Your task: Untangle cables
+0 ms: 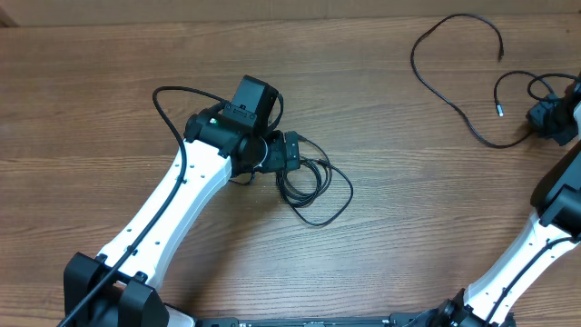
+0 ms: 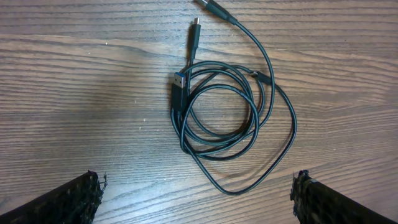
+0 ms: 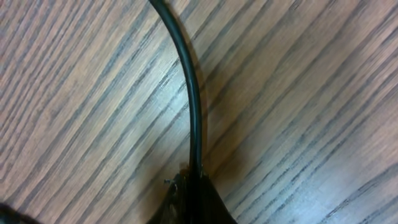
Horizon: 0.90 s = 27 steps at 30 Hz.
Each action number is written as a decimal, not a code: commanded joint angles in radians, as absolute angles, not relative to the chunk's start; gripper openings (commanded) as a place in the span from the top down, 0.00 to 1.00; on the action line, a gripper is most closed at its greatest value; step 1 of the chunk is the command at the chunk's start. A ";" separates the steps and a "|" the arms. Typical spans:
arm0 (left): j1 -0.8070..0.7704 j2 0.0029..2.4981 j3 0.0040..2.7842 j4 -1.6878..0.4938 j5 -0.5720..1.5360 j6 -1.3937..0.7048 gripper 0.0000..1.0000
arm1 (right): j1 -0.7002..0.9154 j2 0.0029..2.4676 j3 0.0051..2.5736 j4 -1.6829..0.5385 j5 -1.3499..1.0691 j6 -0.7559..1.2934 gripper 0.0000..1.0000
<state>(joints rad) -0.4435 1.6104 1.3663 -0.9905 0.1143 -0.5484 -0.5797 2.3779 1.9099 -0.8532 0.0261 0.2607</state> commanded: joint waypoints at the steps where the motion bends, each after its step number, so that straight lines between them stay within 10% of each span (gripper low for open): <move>1: -0.437 1.610 1.364 -0.990 0.101 -0.554 0.00 | -0.573 2.384 1.950 -0.854 0.005 0.262 0.96; 27: -0.437 1.610 1.364 -0.990 0.101 -0.554 0.01 | -0.533 2.377 2.572 -0.919 -0.607 0.237 0.96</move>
